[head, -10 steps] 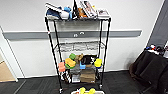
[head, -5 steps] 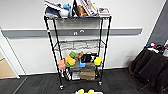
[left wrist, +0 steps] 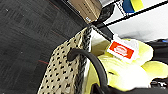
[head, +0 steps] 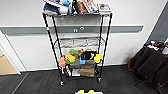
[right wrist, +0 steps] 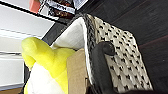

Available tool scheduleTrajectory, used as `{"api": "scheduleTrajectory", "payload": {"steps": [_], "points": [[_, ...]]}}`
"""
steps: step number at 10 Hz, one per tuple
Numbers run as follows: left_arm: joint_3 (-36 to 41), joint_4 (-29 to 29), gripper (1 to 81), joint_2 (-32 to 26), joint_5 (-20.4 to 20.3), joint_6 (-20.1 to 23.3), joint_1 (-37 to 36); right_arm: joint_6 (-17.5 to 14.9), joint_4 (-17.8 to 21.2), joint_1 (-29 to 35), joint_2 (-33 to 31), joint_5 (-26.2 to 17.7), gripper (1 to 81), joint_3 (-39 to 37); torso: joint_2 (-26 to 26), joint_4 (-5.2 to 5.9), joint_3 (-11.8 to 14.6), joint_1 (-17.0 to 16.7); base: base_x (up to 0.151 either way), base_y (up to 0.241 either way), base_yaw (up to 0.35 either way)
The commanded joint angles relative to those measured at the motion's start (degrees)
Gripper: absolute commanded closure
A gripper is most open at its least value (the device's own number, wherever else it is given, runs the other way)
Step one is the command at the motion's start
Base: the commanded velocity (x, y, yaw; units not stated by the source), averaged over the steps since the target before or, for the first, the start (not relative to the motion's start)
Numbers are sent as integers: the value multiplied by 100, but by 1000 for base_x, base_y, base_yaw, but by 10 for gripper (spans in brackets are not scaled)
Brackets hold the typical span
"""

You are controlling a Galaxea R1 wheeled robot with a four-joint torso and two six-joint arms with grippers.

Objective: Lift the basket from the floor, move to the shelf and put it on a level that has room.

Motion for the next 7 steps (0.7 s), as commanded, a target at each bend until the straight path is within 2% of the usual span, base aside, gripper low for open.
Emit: {"api": "scheduleTrajectory", "payload": {"steps": [1, 2, 3, 7], "points": [[315, -27, 811, -159, 65, -48, -593, 26, -9, 730, -152, 245, 811, 456, 549, 0, 0, -354, 0, 0, 0], [342, -18, 811, -159, 56, -48, -585, 26, -9, 739, -161, 254, 811, 483, 748, 0, 0, -483, 0, 0, 0], [342, -18, 811, -151, 56, -48, -593, 26, -9, 756, -152, 263, 811, 492, 942, 0, 340, -608, 0, 0, 0], [307, -9, 811, -116, 91, -31, -585, 26, -9, 722, -108, 254, 811, 501, 1659, -2, 814, -1071, 0, 0, 0]]}}
